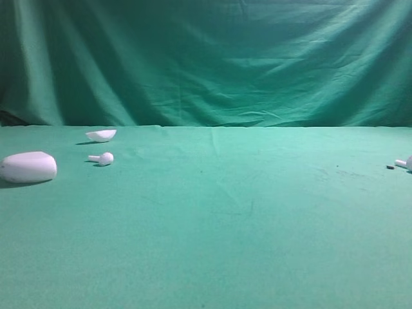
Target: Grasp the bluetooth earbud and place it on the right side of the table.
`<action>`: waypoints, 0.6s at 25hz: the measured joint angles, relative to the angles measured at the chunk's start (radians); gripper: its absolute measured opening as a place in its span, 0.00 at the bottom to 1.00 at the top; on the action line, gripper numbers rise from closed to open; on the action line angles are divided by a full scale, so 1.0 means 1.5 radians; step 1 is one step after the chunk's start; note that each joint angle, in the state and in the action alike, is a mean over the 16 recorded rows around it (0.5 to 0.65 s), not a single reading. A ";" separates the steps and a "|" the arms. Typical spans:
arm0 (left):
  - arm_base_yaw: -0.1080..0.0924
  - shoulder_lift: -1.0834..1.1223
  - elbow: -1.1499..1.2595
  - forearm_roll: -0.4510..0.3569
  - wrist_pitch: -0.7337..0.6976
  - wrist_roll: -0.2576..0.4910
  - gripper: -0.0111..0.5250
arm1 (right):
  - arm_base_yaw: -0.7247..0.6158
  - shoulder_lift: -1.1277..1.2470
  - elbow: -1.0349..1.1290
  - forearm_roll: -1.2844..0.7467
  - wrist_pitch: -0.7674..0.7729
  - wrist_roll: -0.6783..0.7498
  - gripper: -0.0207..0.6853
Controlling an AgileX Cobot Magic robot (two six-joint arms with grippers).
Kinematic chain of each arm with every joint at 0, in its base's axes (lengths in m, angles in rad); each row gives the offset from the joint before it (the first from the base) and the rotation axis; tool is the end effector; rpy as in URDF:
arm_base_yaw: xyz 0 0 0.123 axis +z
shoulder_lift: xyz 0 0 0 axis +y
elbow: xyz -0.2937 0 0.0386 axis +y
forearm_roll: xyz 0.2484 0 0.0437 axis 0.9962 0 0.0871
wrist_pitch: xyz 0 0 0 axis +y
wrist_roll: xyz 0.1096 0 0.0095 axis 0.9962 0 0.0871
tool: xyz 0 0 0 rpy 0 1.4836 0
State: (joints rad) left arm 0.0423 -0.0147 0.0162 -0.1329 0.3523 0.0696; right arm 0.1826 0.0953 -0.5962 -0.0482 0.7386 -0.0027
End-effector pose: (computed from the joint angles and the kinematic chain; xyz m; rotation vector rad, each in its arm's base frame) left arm 0.0605 -0.0025 0.1719 -0.0573 1.8337 -0.0510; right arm 0.0173 -0.0004 0.3305 -0.1659 1.7133 0.0788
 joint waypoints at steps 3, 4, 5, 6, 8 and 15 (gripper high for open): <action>0.000 0.000 0.000 0.000 0.000 0.000 0.02 | -0.012 -0.028 0.087 -0.013 -0.077 0.003 0.03; 0.000 0.000 0.000 0.000 0.000 0.000 0.02 | -0.016 -0.037 0.118 -0.016 -0.102 0.006 0.03; 0.000 0.000 0.000 0.000 0.000 0.000 0.02 | -0.020 -0.045 0.149 -0.019 -0.127 0.009 0.03; 0.000 0.000 0.000 0.000 0.000 0.000 0.02 | -0.024 -0.053 0.180 -0.021 -0.150 0.014 0.03; 0.000 0.000 0.000 0.000 0.000 0.000 0.02 | -0.030 -0.064 0.238 -0.024 -0.189 0.025 0.03; 0.000 0.000 0.000 0.000 0.000 0.000 0.02 | -0.038 -0.072 0.376 -0.026 -0.258 0.077 0.03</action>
State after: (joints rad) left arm 0.0423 -0.0147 0.0162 -0.1329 0.3523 0.0696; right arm 0.1251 -0.0129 -0.0327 -0.0880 0.3510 0.1134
